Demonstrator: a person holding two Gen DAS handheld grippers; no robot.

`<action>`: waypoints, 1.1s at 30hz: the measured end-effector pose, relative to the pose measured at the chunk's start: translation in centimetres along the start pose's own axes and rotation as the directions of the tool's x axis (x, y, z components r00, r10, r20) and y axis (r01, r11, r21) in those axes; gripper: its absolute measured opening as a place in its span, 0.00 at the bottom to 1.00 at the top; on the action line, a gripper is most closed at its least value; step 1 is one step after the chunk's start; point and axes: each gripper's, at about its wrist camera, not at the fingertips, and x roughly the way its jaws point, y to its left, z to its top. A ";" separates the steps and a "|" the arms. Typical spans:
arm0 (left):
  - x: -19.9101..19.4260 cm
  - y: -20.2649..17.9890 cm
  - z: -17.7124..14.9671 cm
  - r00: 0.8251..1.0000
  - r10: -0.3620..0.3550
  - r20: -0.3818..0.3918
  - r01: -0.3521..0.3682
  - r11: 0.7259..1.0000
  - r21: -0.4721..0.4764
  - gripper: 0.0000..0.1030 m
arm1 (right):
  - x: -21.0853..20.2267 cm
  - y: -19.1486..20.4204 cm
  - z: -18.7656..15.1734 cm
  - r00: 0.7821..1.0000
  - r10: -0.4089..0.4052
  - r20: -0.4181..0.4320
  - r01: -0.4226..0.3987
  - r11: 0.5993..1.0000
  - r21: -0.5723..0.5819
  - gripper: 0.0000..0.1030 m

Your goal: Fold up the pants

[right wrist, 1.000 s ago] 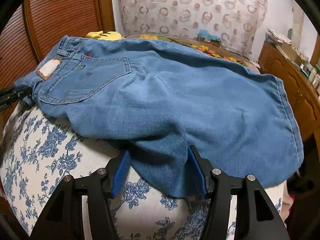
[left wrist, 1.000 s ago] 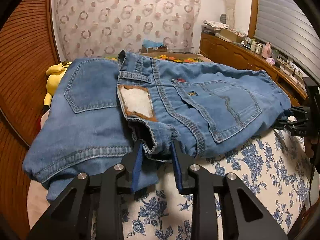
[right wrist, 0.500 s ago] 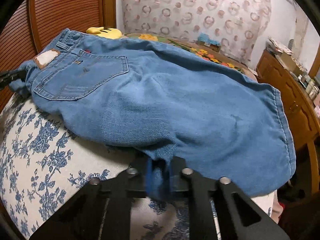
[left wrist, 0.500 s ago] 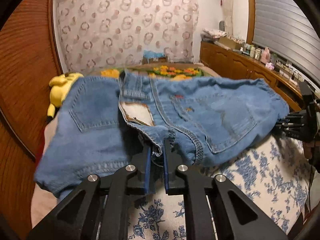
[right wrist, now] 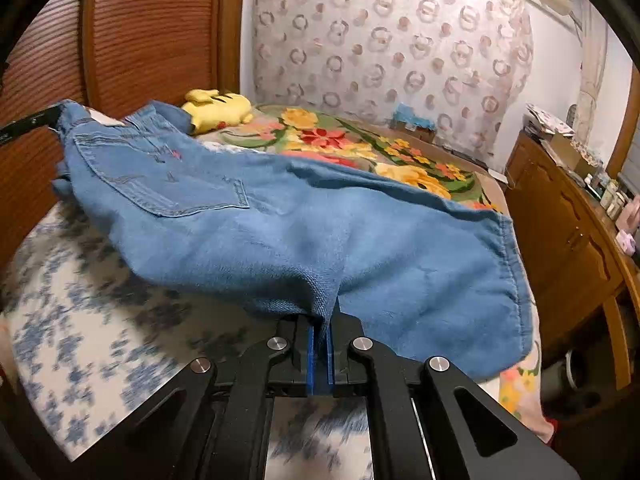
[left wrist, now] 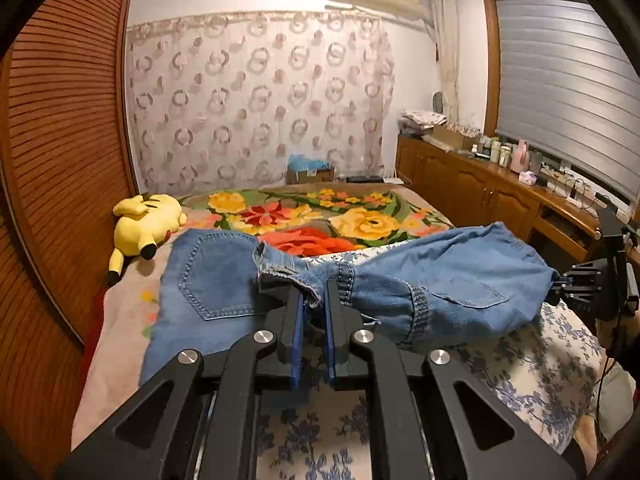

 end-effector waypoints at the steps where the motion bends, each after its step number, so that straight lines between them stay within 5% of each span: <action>1: -0.5 0.1 -0.1 1.000 0.000 0.005 0.000 1.000 0.002 0.10 | -0.7 0.3 -0.3 1.000 0.008 0.004 -0.008 1.000 -0.003 0.03; 15: -10.3 3.5 -4.9 0.995 0.062 0.074 -0.058 0.997 -0.054 0.10 | -7.4 6.0 -3.9 0.983 0.177 0.046 -0.173 0.982 -0.074 0.04; 27: -9.7 2.7 -13.3 0.989 0.088 -0.122 -0.098 0.992 -0.074 0.10 | -4.2 6.3 -6.5 0.970 0.239 -0.039 -0.242 0.967 -0.080 0.04; 33: -10.4 1.9 -13.8 0.989 0.097 -0.109 -0.104 0.992 -0.067 0.16 | -3.8 6.2 -6.6 0.974 0.226 -0.024 -0.227 0.972 -0.055 0.04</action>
